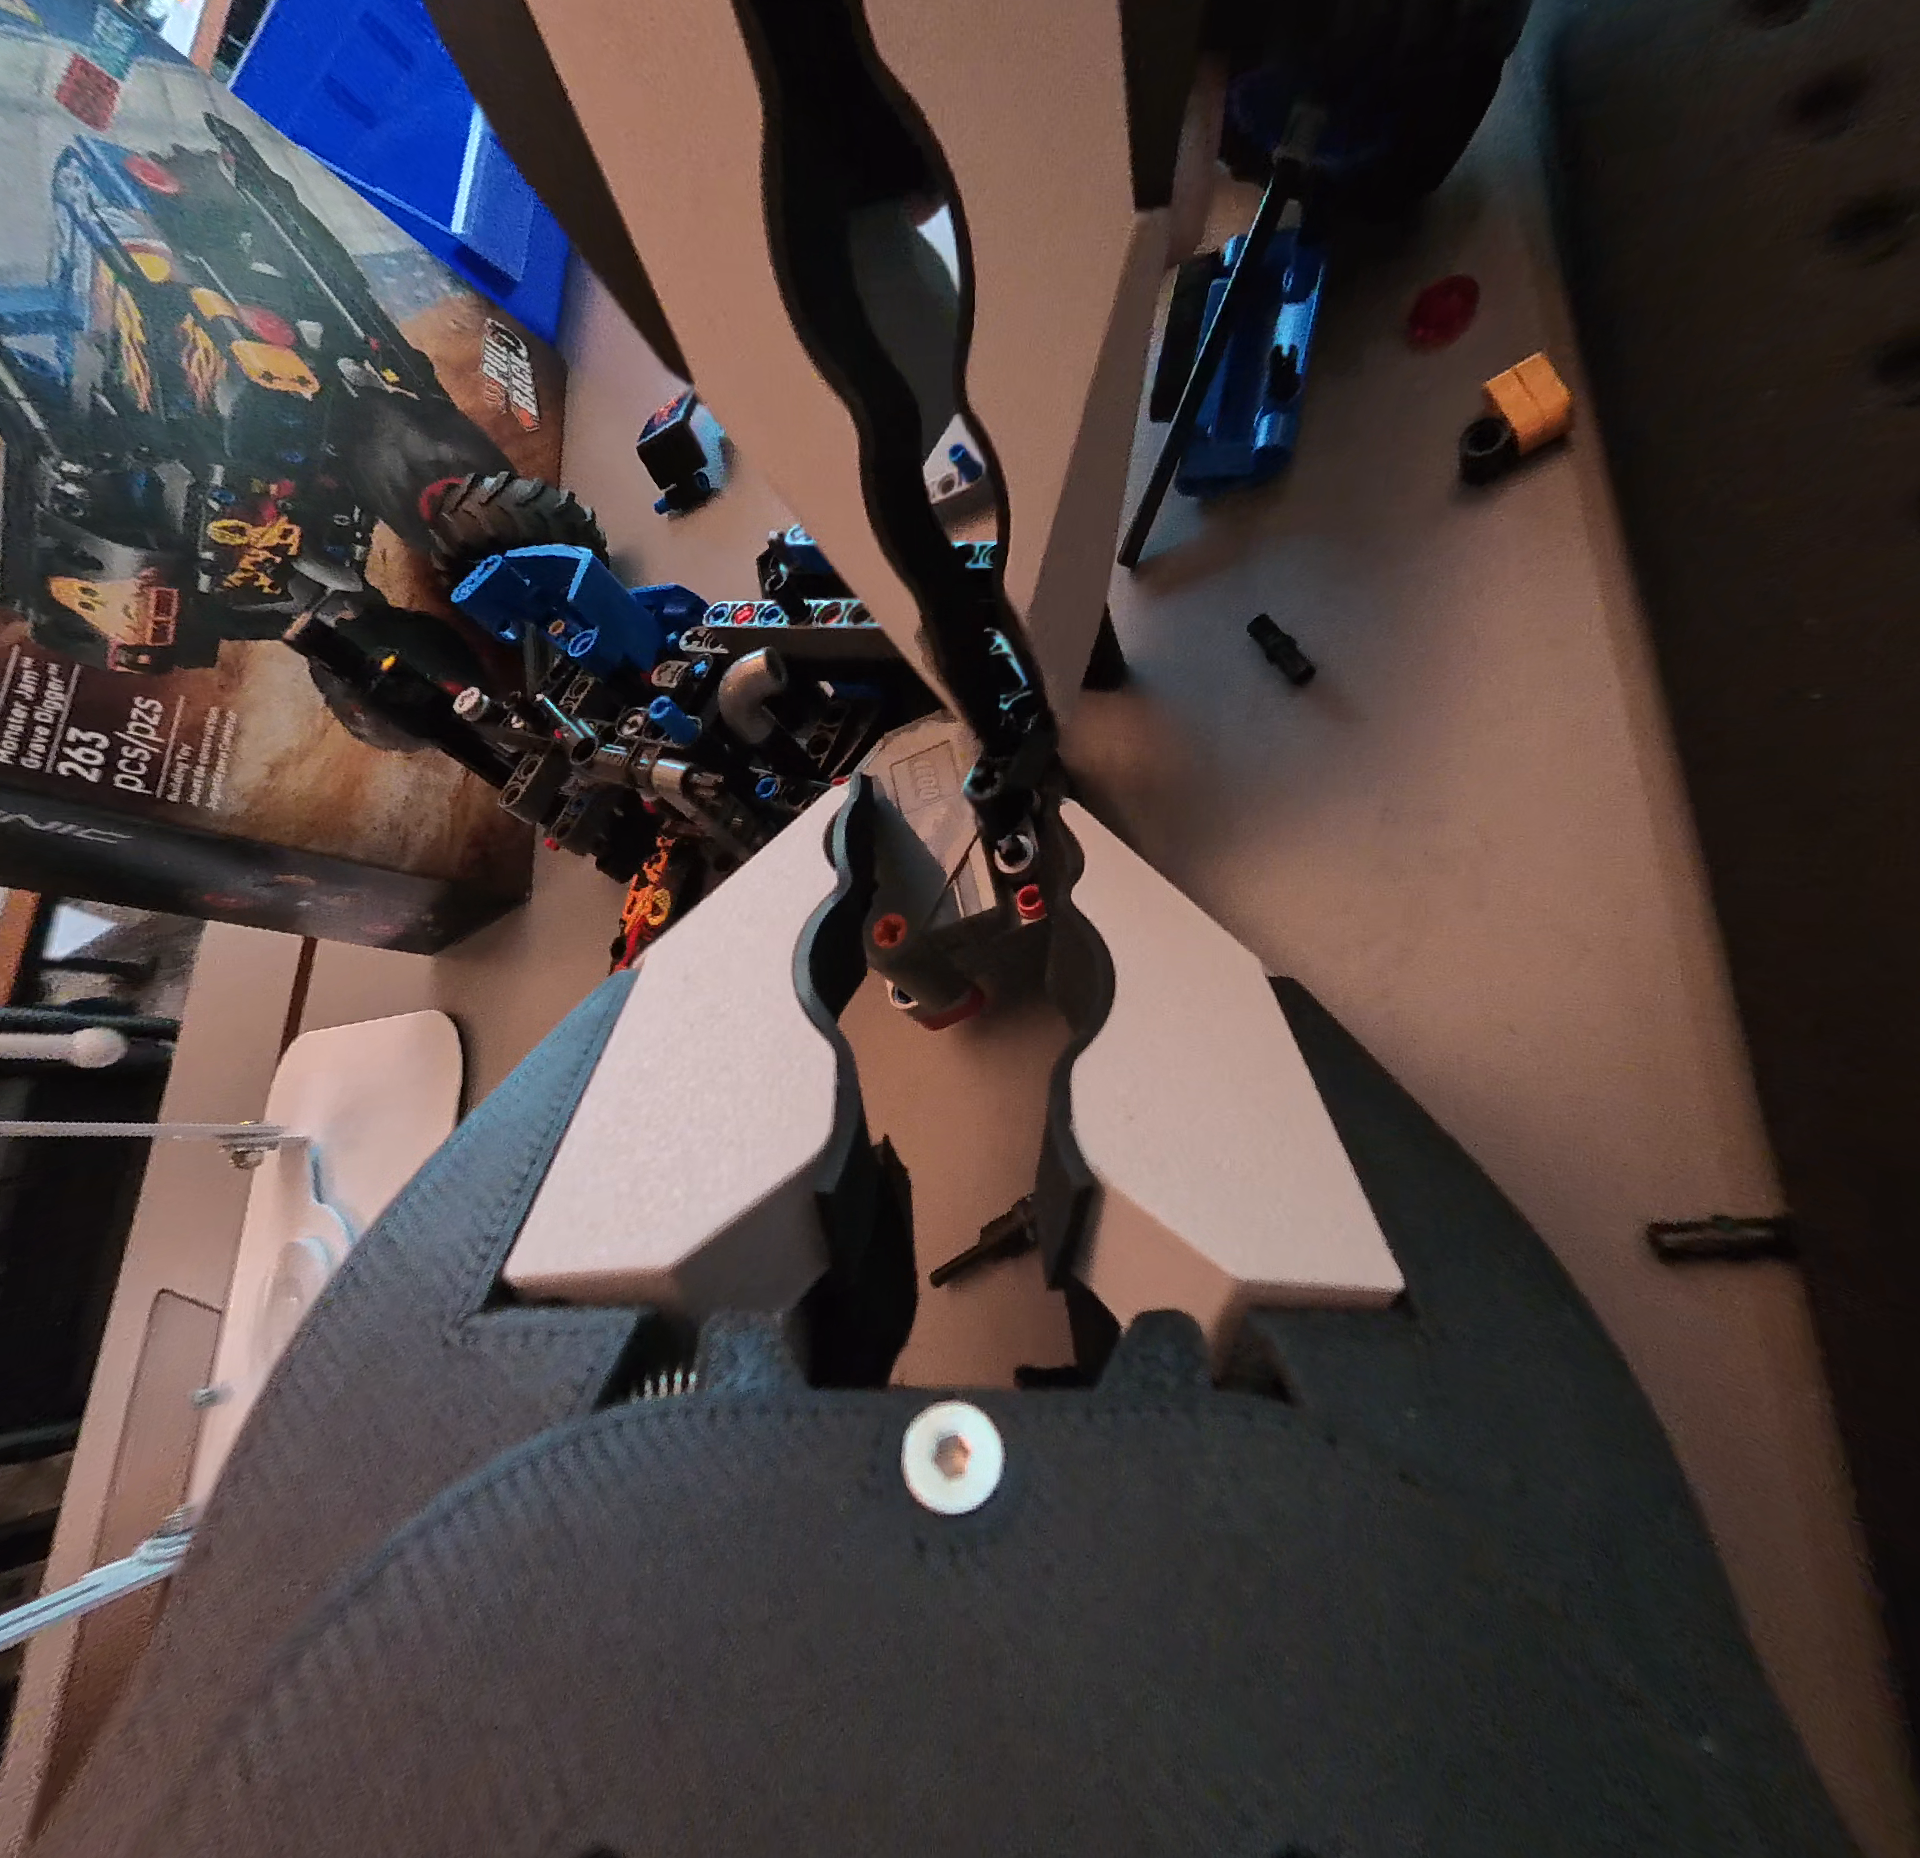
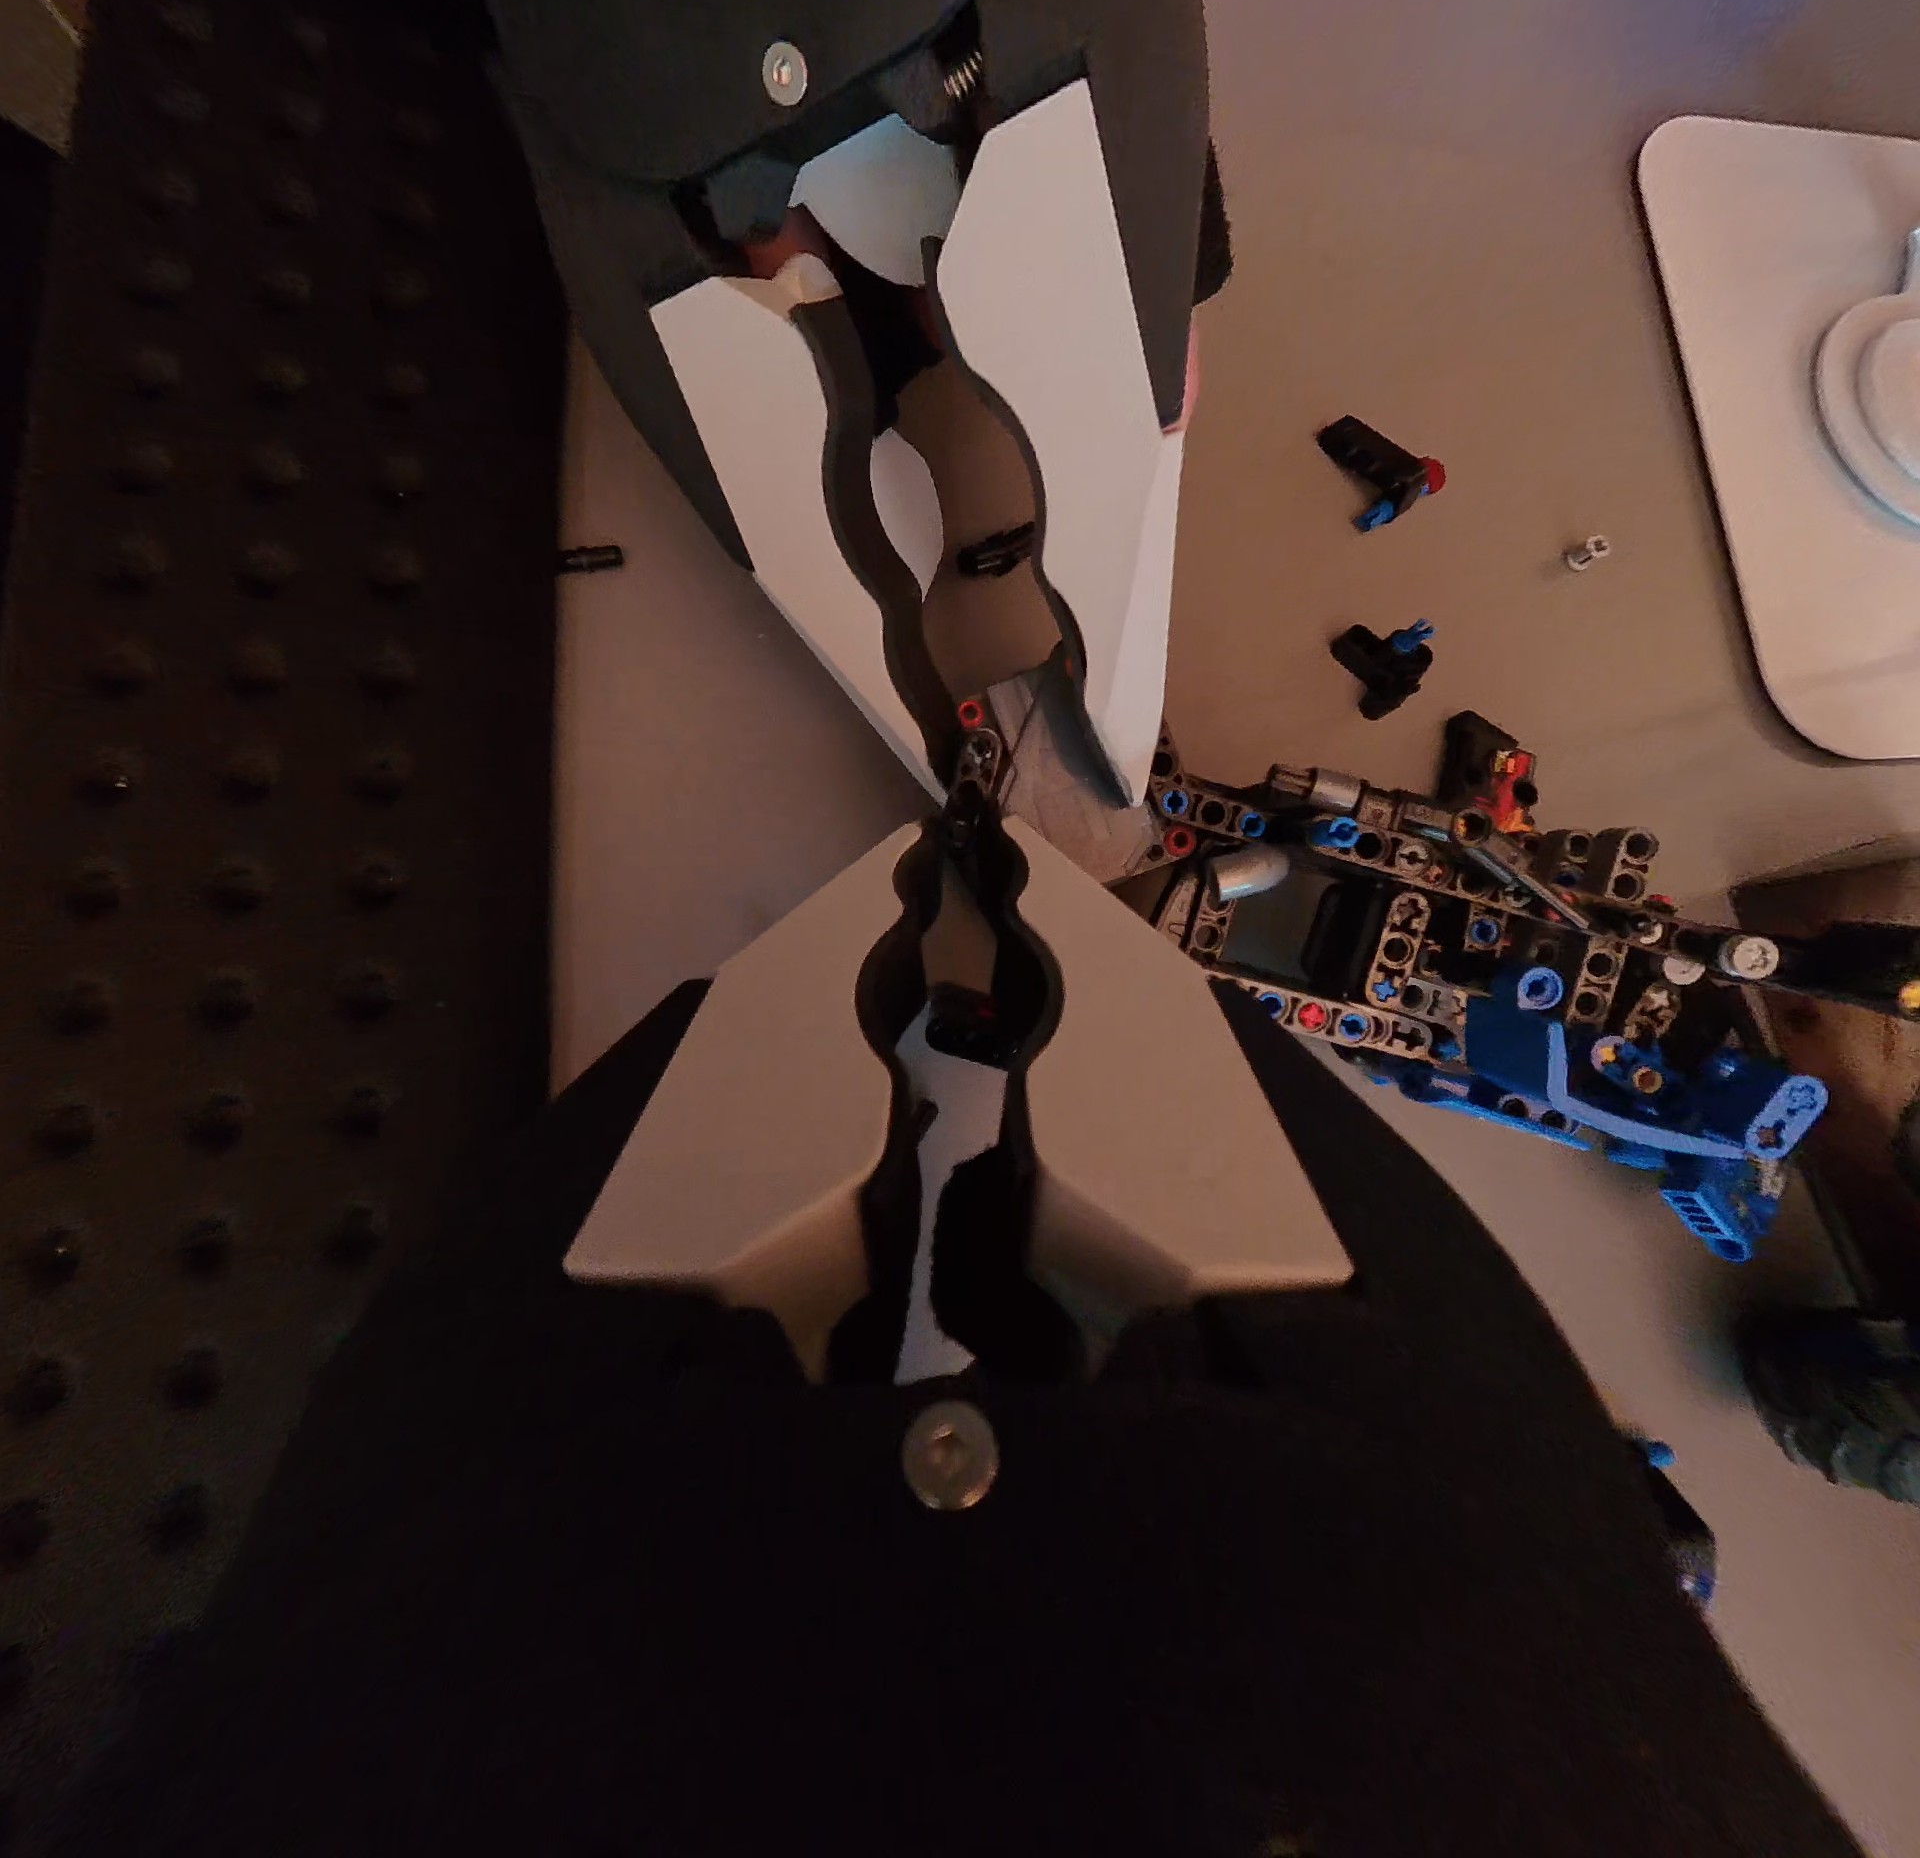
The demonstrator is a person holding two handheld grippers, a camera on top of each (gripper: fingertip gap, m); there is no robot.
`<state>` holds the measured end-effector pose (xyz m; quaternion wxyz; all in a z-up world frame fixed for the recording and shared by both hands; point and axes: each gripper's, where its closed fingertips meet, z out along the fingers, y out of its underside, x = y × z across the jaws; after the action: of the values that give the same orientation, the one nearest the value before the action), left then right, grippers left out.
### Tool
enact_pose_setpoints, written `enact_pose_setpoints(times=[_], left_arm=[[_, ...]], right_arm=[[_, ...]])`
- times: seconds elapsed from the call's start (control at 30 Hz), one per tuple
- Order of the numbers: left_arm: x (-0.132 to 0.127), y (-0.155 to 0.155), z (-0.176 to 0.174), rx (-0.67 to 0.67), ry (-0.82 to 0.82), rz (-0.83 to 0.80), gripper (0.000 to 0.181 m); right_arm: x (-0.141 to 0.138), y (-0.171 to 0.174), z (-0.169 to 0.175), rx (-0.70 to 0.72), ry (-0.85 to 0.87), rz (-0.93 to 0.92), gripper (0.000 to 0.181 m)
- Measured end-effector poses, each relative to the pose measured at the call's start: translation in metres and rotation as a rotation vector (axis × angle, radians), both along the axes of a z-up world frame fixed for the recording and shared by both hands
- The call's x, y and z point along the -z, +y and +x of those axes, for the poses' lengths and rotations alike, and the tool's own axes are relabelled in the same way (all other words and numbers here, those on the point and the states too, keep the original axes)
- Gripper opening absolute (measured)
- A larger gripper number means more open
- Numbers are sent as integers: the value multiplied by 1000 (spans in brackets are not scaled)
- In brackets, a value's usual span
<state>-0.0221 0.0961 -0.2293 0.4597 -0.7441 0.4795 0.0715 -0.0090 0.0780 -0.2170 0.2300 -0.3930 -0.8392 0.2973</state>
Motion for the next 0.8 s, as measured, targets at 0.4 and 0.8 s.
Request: enact_pose_setpoints(times=[0.4, 0.8], left_arm=[[2, -1, 4, 23, 23, -15, 30], [4, 1, 11, 39, 99, -13, 27]], right_arm=[[7, 14, 10, -18, -35, 136, 11], [15, 15, 1, -109, -43, 413, 6]])
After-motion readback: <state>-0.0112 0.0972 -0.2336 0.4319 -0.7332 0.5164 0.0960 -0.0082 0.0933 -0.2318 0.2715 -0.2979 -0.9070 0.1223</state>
